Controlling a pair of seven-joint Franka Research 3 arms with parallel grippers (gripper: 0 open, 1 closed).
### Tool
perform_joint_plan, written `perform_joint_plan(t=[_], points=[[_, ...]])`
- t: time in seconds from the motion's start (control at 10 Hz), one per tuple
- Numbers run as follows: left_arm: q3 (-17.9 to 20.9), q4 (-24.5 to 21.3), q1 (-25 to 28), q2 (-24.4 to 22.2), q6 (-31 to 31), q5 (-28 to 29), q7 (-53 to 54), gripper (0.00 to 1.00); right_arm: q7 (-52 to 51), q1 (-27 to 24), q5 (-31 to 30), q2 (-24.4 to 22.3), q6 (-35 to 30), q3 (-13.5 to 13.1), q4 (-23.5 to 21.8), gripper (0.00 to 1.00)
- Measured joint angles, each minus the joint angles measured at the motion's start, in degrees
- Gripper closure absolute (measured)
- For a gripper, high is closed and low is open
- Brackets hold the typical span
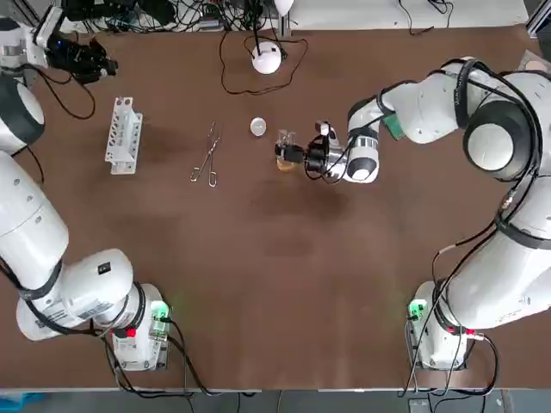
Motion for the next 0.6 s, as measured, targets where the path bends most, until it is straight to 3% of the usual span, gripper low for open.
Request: perform_joint_plan(t=[0.3, 0.6], points=[[-1.93, 0.09, 4.30, 2.25, -1.06, -0.01, 4.73, 0.79, 2.47, 0.38, 1.98, 1.16, -0.23, 0.10, 0.97, 0.62], [-2.01, 2.47, 6.76, 7.55, -1.06, -4.63, 5.12, 0.79, 6.72, 1.64, 3.67, 1.18, -0.22, 0.14, 1.79, 0.62]])
